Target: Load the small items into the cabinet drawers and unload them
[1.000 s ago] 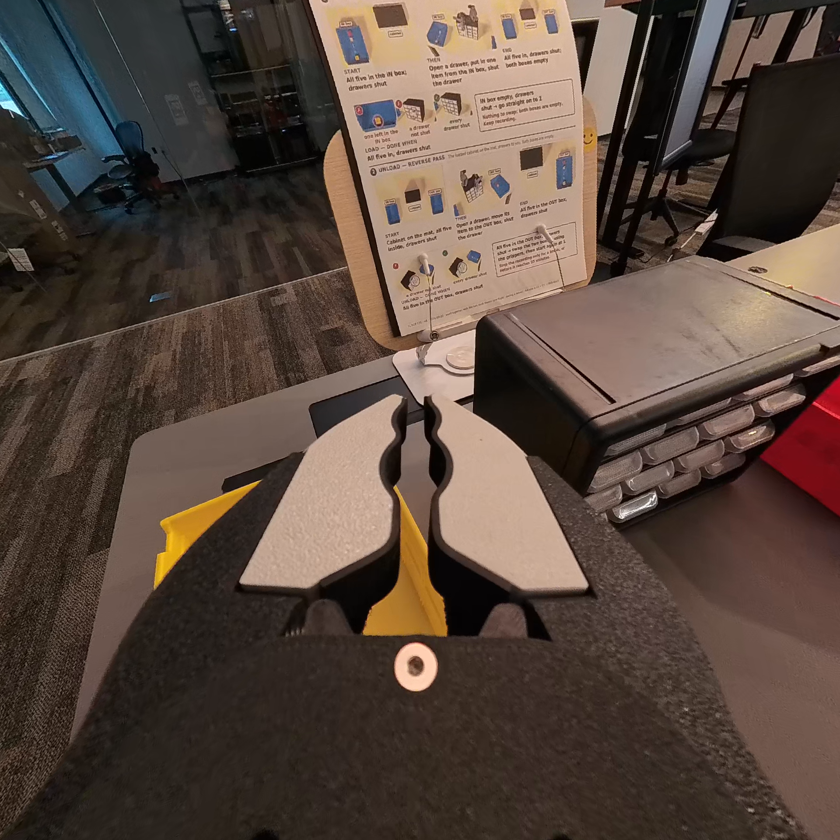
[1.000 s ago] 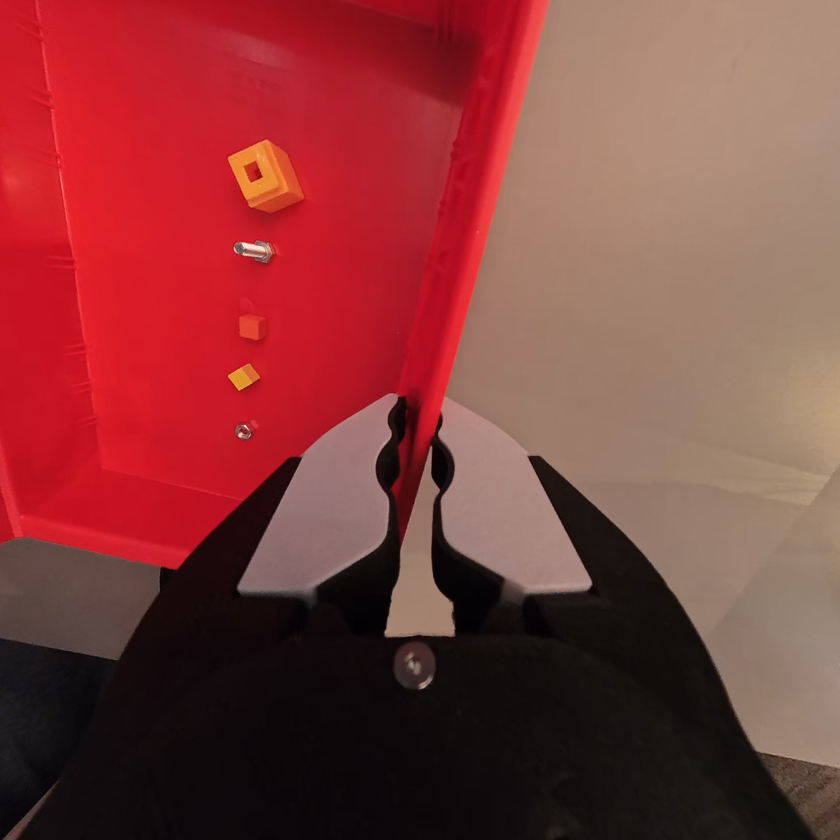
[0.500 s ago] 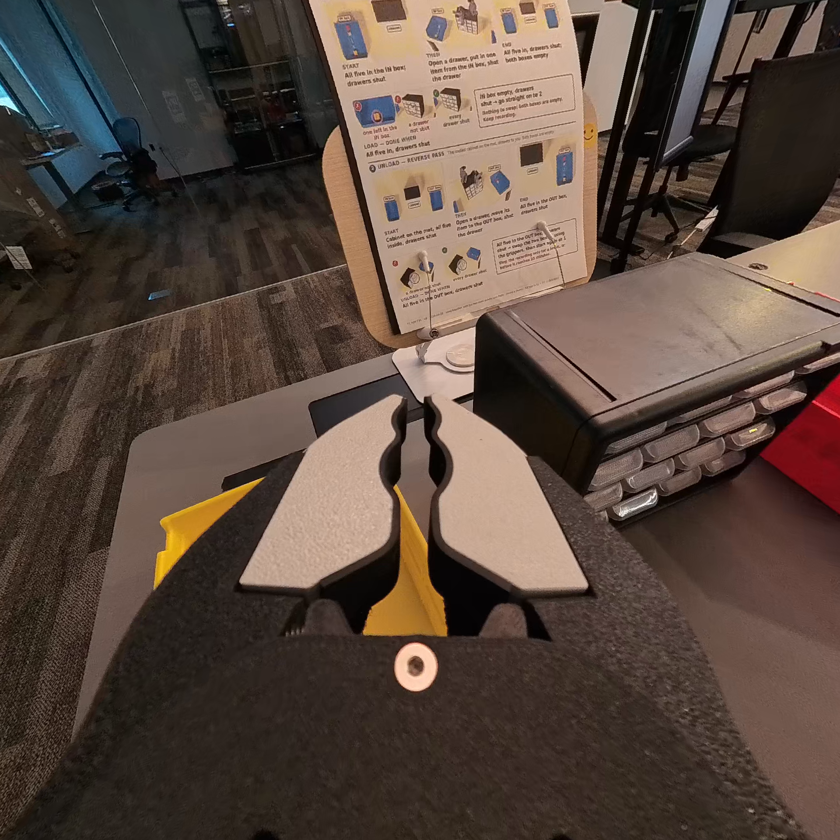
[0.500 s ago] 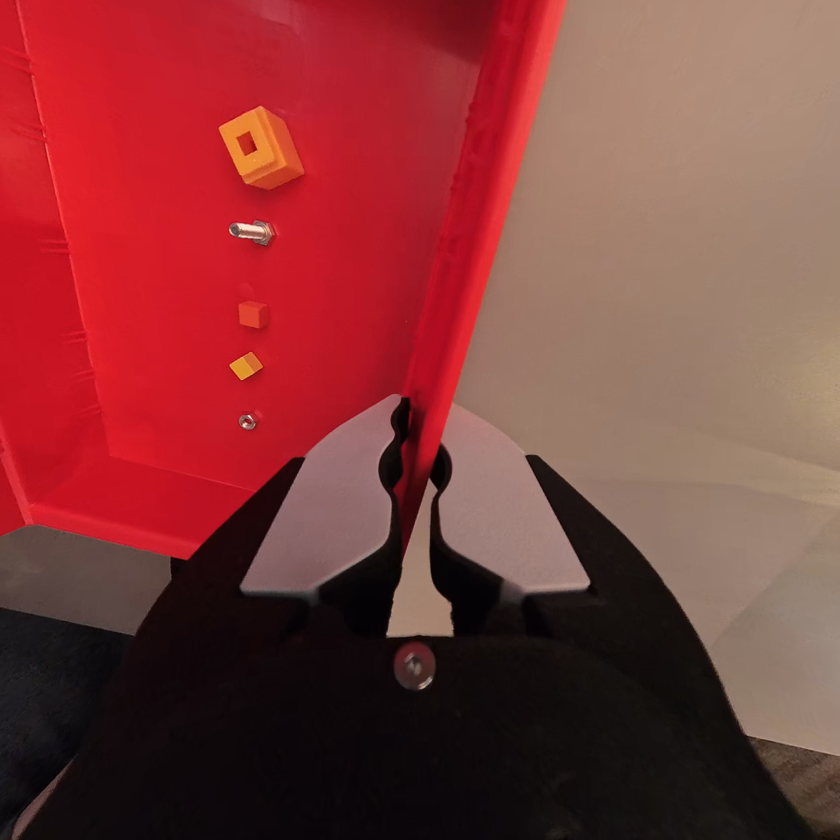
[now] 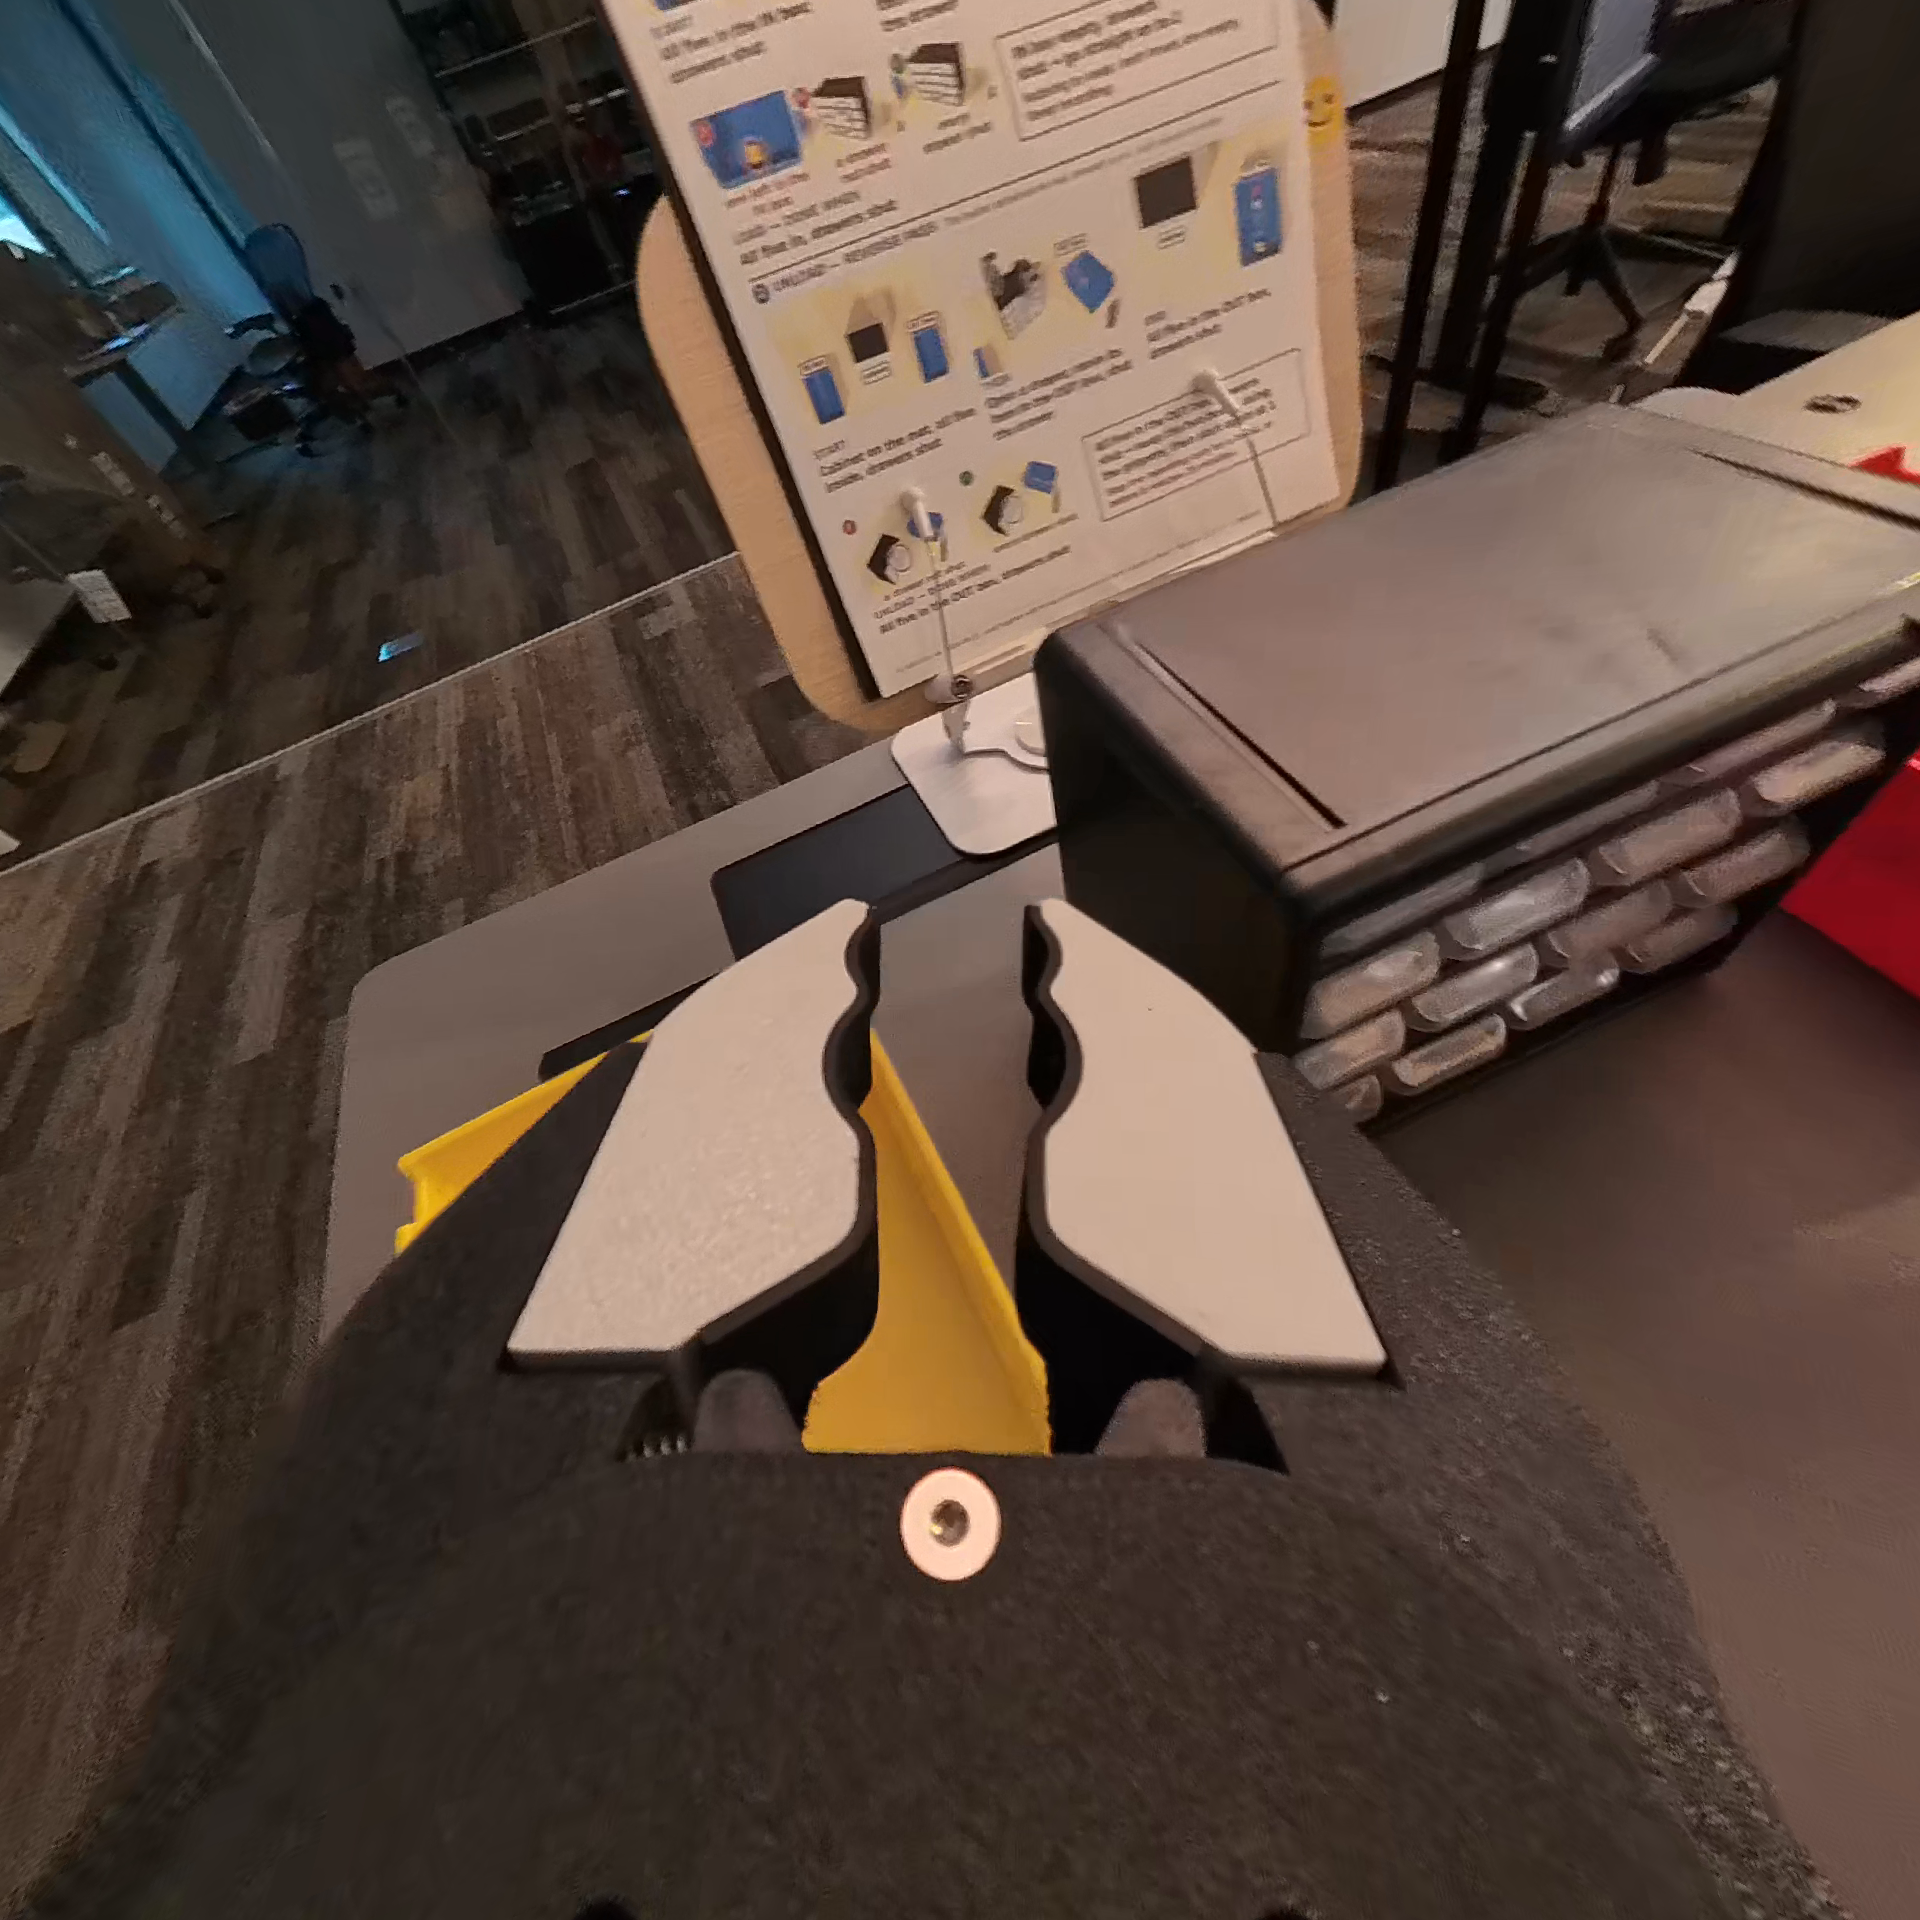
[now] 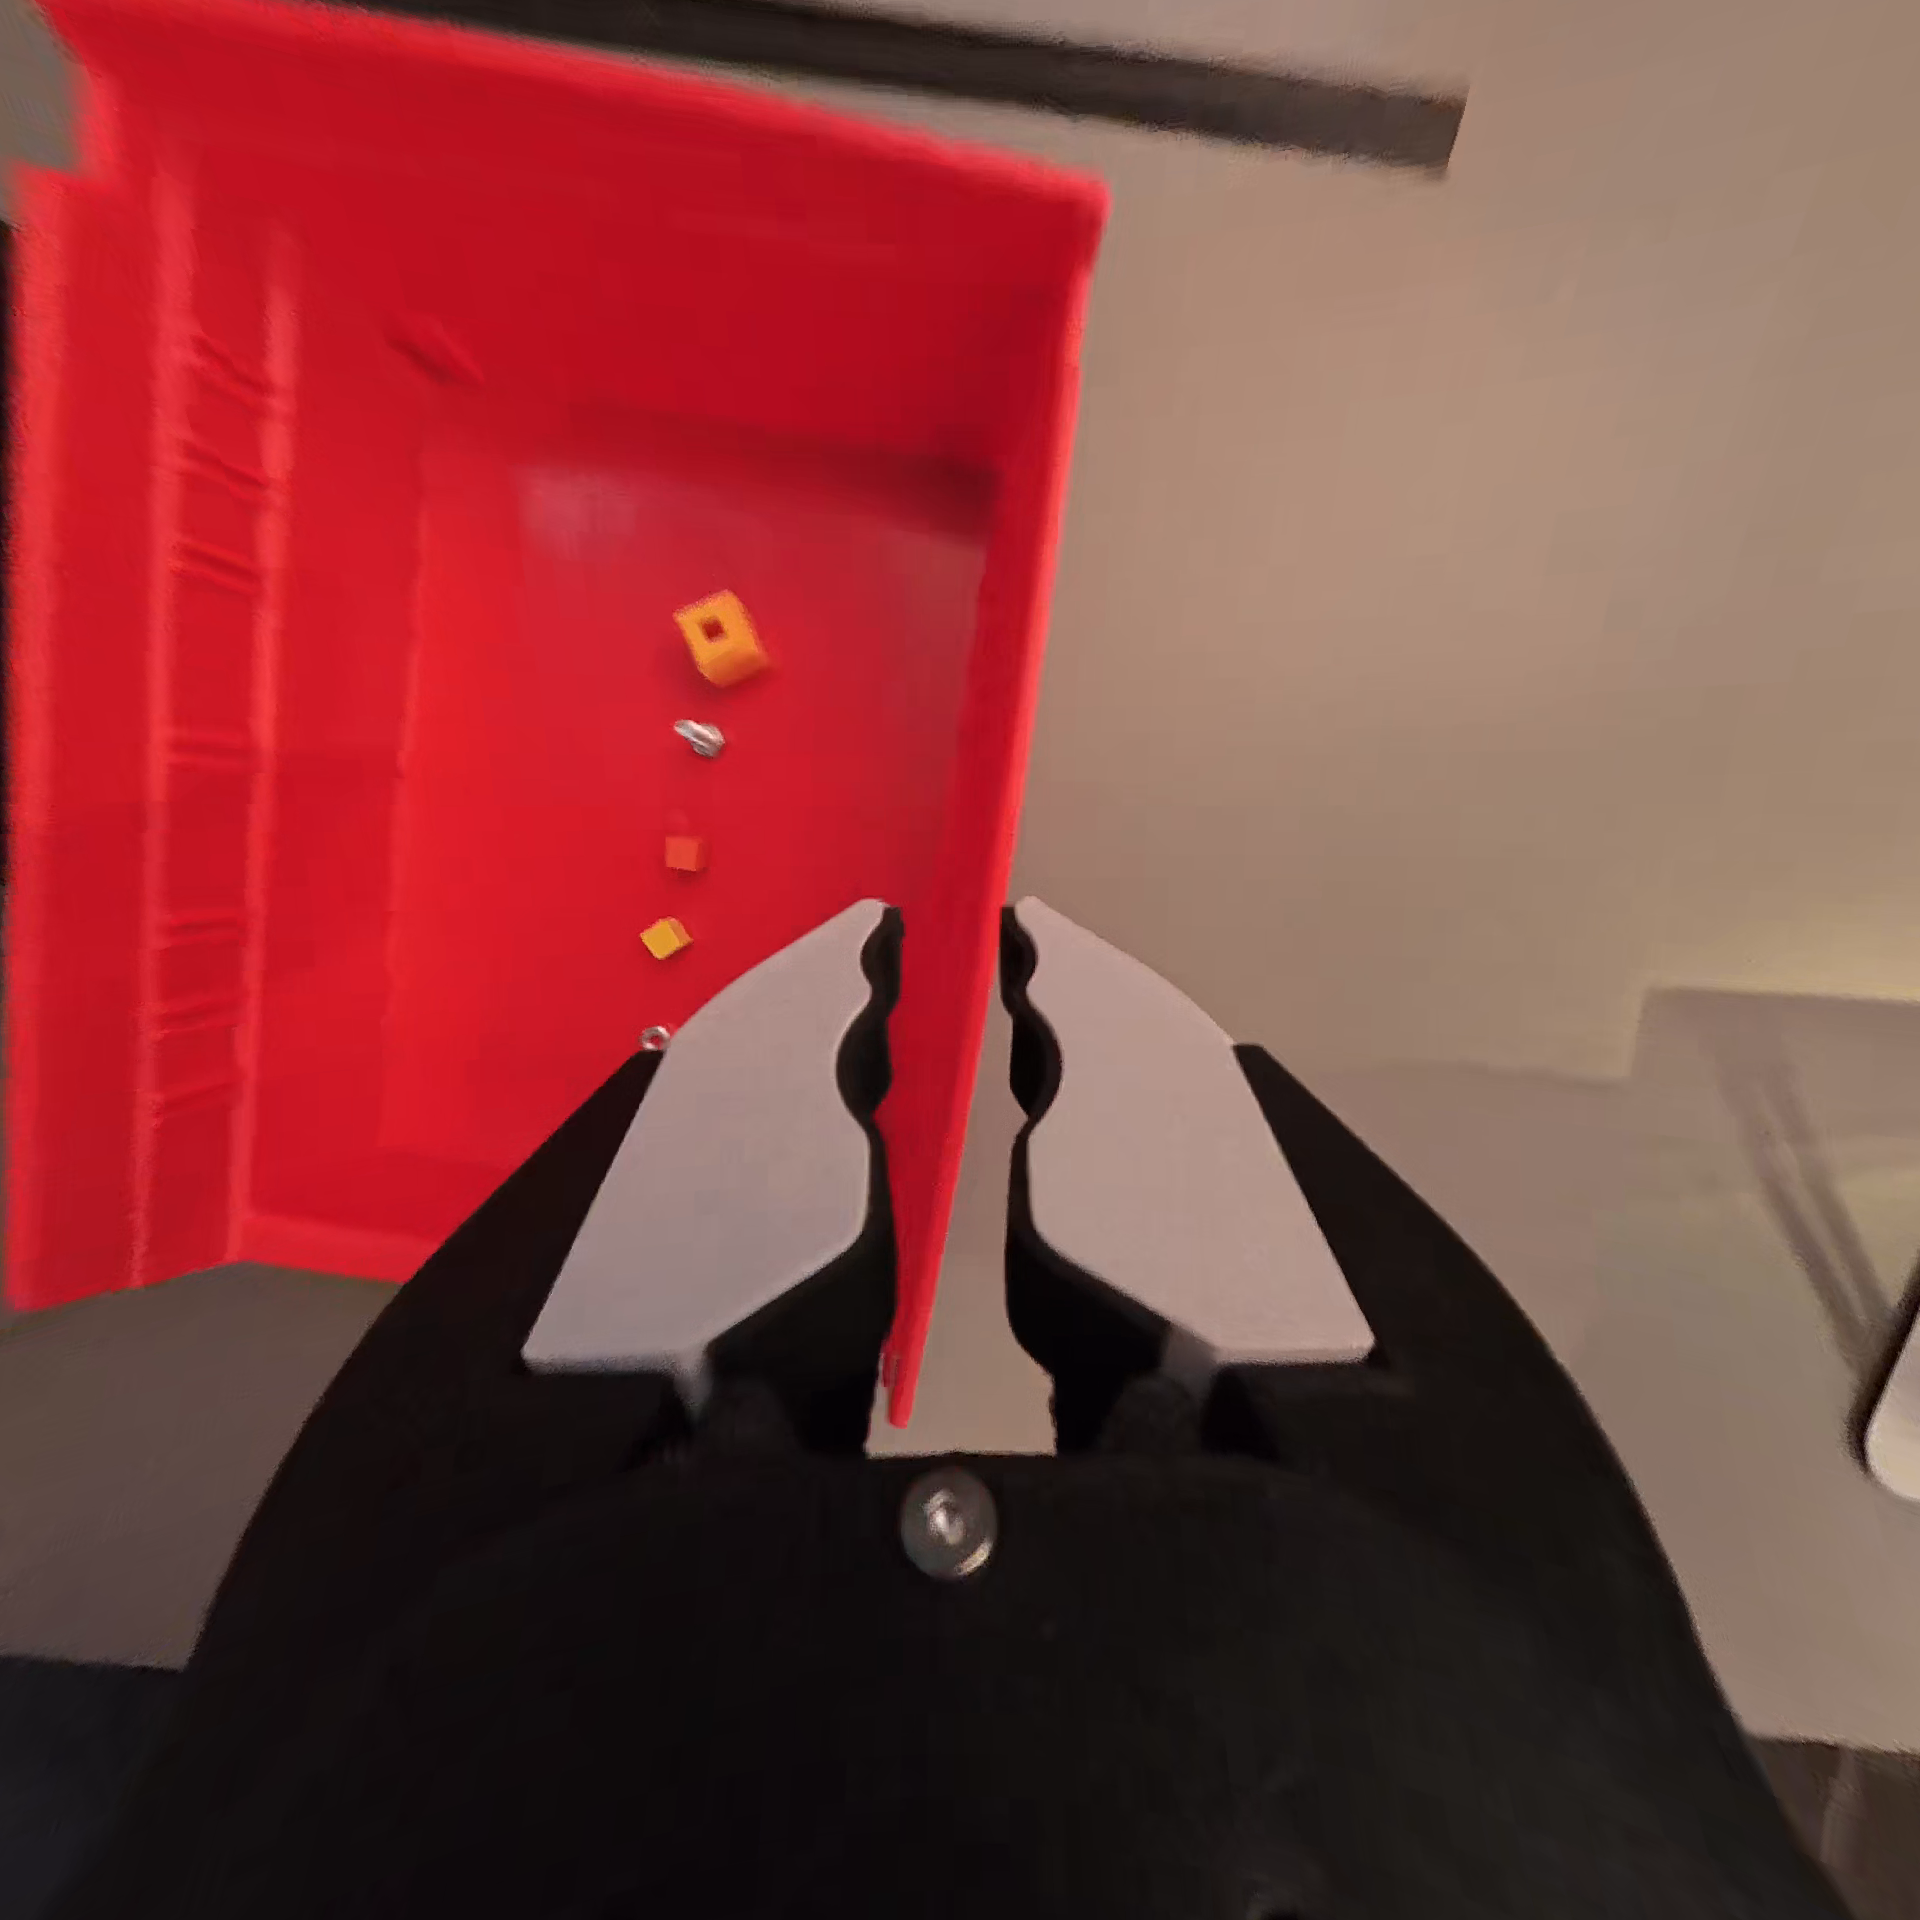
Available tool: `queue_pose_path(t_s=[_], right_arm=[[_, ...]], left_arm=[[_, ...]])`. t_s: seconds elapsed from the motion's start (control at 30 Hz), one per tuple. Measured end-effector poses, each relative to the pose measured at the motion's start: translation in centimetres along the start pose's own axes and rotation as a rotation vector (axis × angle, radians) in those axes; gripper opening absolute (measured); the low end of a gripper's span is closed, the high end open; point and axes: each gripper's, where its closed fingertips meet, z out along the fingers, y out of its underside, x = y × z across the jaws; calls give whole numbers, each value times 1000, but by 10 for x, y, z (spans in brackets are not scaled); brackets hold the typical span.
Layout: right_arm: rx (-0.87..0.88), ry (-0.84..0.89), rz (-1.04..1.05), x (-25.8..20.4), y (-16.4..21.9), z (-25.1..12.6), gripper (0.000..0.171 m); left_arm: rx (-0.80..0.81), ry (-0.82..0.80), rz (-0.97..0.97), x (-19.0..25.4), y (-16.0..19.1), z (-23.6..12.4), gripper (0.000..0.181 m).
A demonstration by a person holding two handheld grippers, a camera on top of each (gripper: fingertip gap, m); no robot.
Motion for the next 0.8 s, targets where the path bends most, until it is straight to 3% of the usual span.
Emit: queue_pose_path(t_s=[0.1, 0.23, 0.43, 0.57, 0.8], right_arm=[[142, -54, -119, -35, -19, -31, 19], [356, -283, -354, -120, -37, -78, 20], [558, -612, -775, -239, -12, -144, 32], [598, -656, -899, -267, 0, -154, 37], [546, -612, -891, -265, -4, -138, 41]], left_arm=[[-6, 33, 41, 17, -2, -6, 30], [-10, 131, 103, 48, -4, -16, 33], [-8, 215, 230, 90, -5, -31, 34], [27, 254, 245, 101, -10, -42, 33], [-2, 218, 257, 92, -5, -42, 30]])
